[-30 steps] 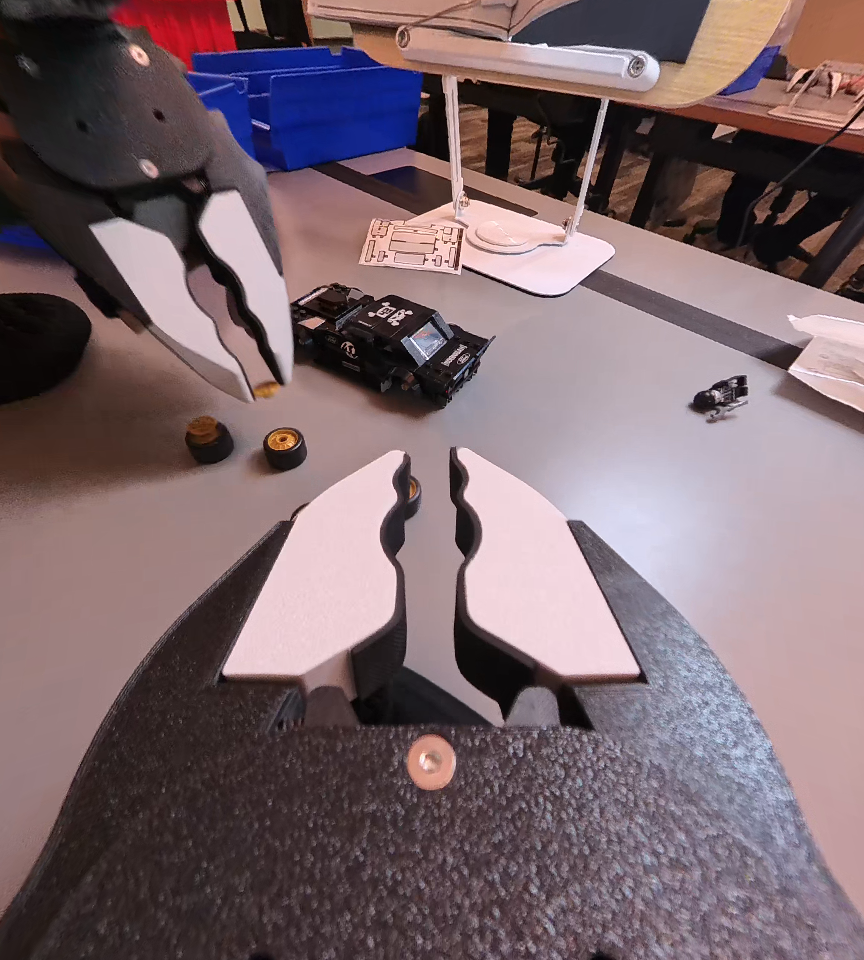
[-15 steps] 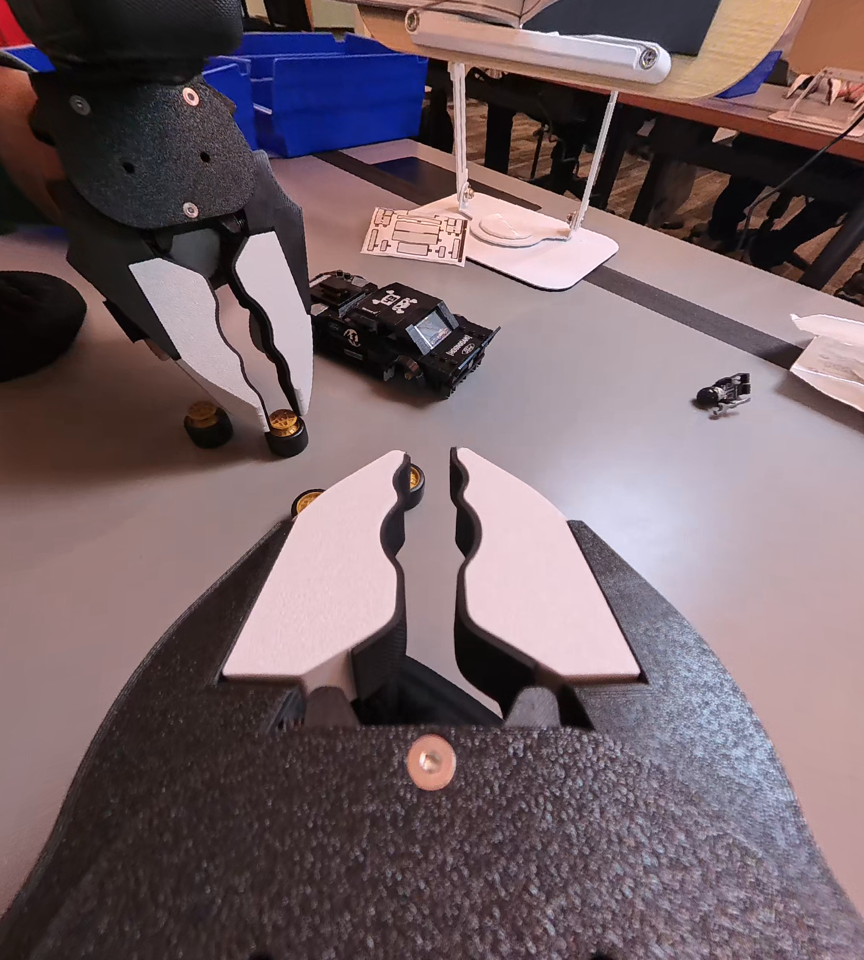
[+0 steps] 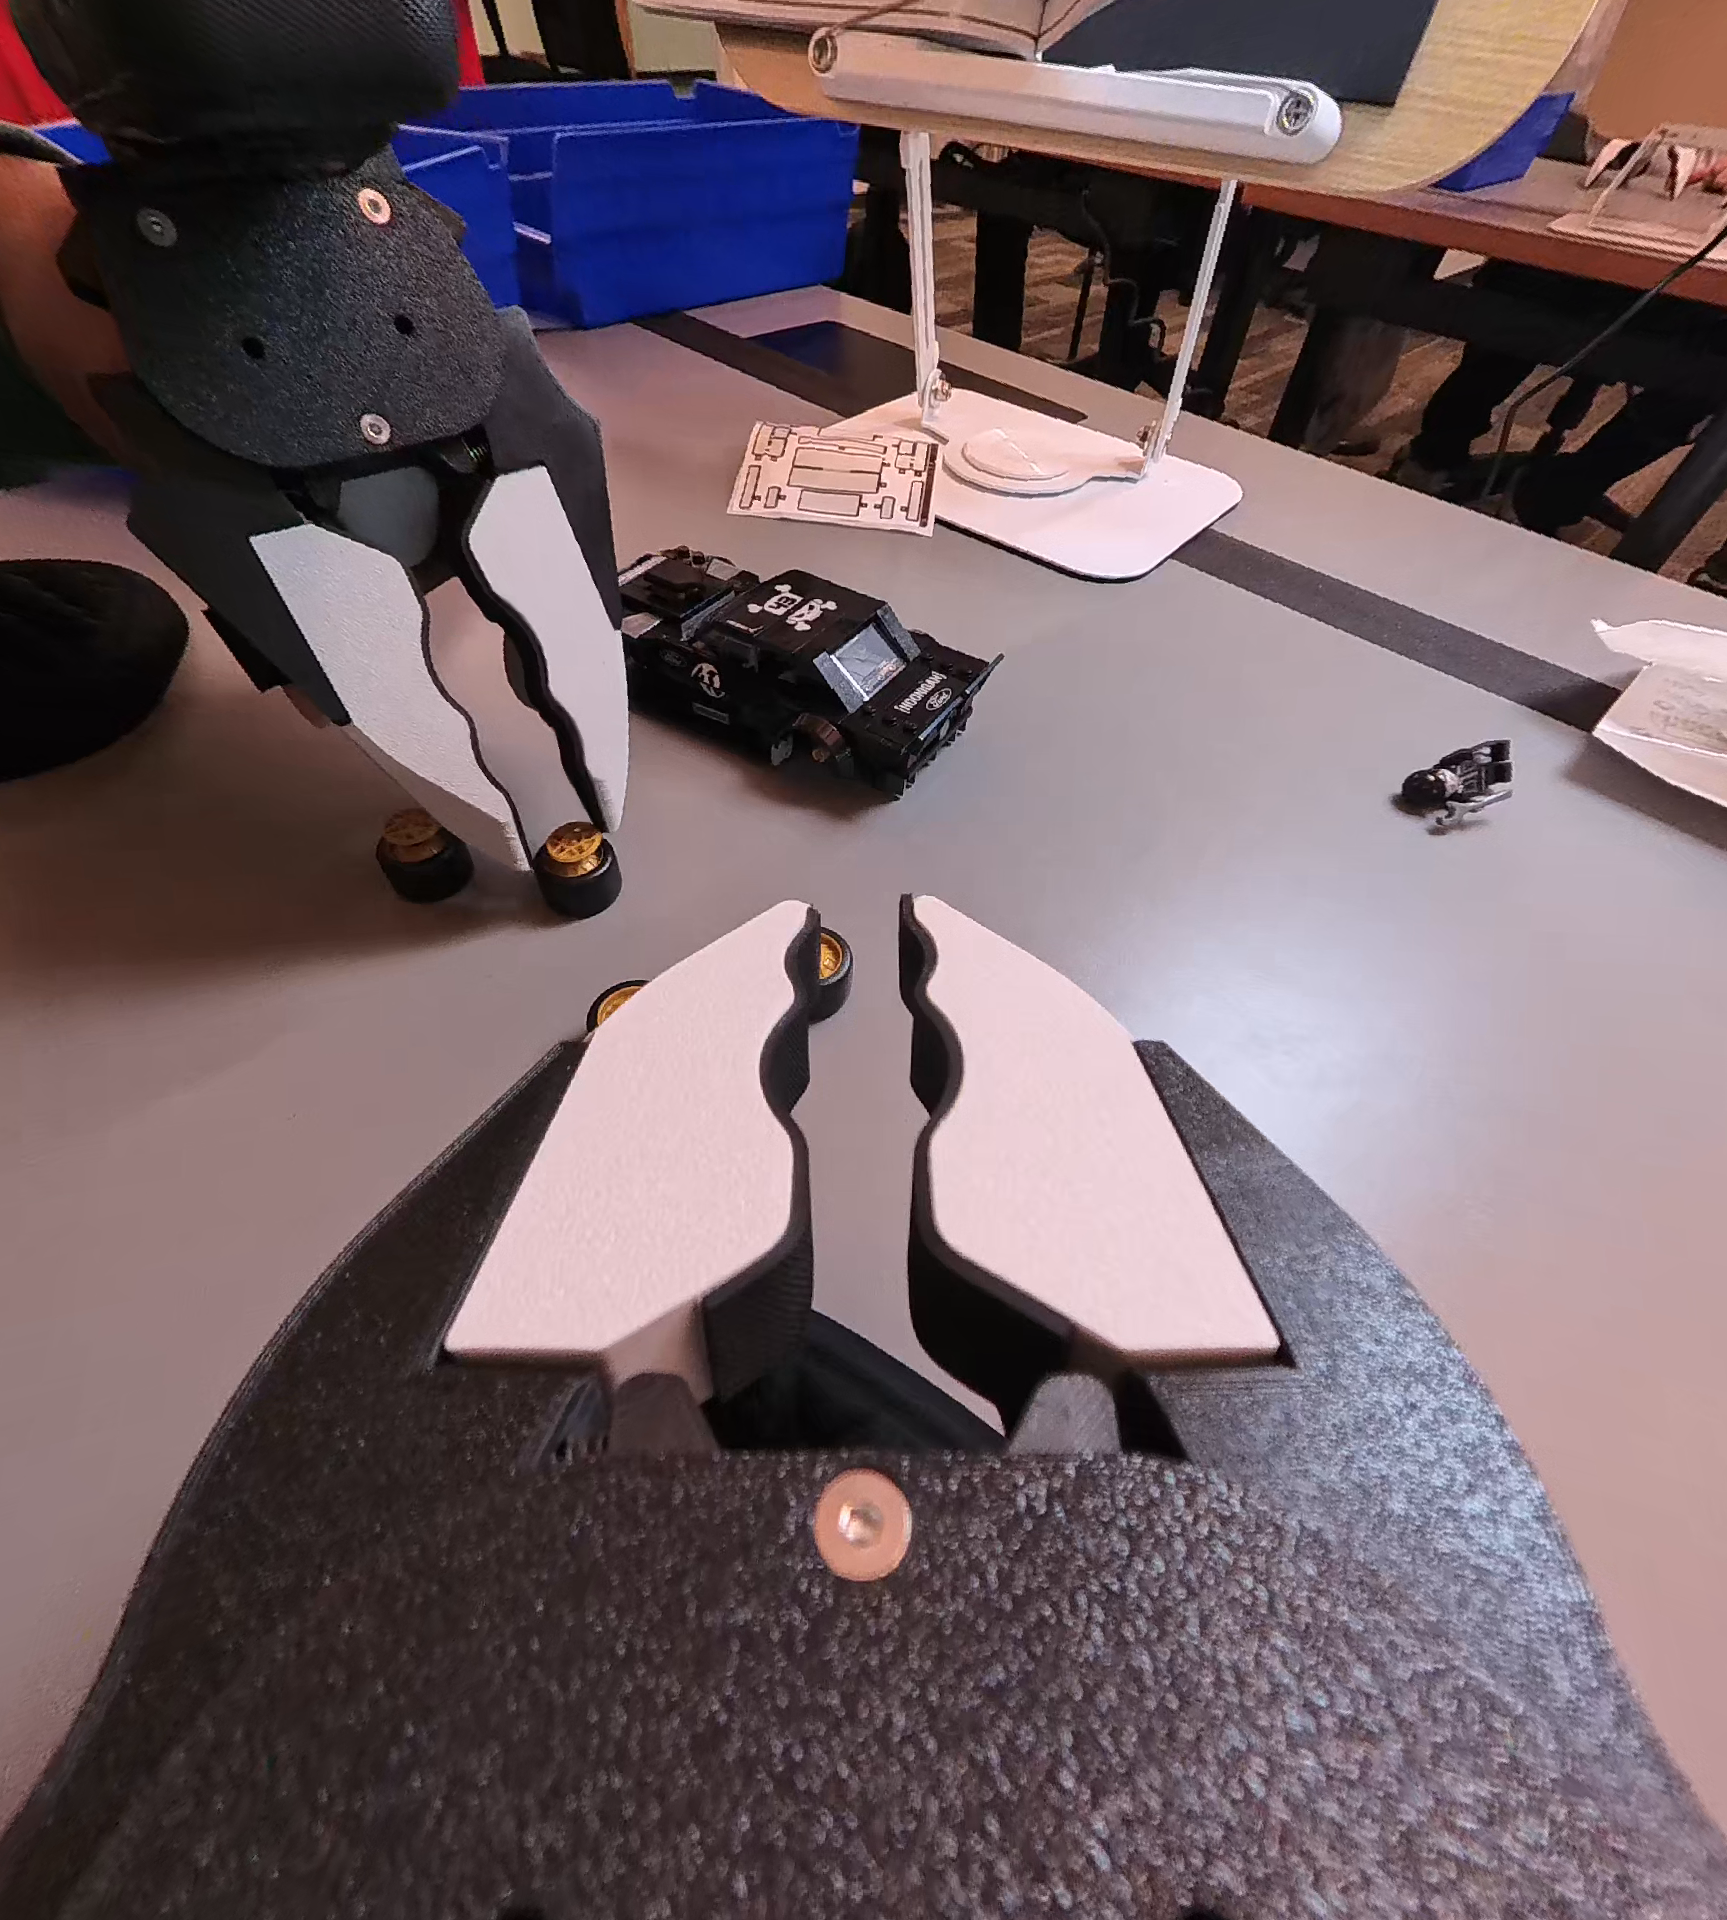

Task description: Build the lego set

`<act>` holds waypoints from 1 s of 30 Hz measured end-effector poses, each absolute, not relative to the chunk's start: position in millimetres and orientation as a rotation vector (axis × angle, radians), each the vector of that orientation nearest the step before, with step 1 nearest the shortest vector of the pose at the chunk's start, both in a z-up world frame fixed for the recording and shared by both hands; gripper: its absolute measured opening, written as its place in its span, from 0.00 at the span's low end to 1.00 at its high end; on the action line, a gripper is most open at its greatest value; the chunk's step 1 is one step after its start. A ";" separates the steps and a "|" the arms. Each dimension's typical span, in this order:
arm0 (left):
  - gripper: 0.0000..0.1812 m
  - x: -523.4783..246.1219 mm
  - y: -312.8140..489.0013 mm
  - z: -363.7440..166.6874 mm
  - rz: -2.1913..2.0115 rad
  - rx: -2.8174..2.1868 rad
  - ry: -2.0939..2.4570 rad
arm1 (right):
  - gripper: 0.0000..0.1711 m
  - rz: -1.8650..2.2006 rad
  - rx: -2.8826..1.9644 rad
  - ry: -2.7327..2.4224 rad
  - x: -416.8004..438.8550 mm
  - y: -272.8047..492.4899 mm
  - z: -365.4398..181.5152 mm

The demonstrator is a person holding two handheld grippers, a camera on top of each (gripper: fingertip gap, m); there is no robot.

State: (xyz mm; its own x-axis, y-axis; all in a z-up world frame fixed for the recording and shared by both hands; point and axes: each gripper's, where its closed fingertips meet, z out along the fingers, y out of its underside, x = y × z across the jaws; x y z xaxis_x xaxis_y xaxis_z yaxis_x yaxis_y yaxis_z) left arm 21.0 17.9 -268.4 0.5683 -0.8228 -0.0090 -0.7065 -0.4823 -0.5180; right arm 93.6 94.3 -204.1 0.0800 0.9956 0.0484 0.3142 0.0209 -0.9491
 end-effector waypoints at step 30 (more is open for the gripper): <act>0.15 24.0 14.5 -269.6 -0.356 -2.306 1.230 | 0.08 0.984 -1.420 -1.405 91.0 87.7 -200.3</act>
